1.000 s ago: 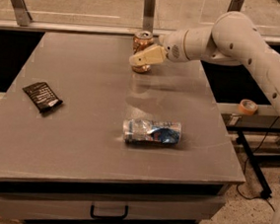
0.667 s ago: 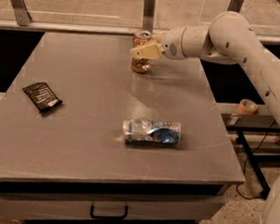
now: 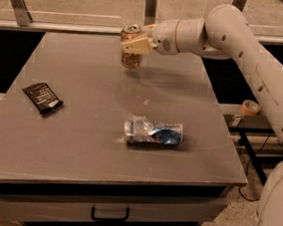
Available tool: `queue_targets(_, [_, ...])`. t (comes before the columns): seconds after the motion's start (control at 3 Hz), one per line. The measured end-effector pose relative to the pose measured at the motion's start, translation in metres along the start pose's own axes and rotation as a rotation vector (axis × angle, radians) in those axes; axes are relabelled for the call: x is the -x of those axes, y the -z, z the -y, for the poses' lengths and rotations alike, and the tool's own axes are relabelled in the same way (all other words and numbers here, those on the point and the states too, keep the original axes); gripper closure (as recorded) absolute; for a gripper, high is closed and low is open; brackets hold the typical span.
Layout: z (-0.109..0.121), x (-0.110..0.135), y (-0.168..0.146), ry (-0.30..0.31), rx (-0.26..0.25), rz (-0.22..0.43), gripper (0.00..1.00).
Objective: Move orange can near rxbar chocolate
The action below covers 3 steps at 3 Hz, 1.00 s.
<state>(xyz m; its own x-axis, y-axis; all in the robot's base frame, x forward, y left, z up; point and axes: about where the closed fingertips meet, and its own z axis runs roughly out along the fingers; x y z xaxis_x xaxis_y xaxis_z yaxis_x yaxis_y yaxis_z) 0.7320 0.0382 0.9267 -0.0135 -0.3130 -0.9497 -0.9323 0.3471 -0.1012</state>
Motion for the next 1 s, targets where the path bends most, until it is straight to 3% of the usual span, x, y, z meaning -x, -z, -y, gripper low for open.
queue_targets(0.33, [-0.037, 0.040, -0.009, 0.008, 0.188, 0.157, 1.00])
queue_targets(1.0, [-0.062, 0.055, -0.020, -0.003, 0.276, 0.179, 1.00])
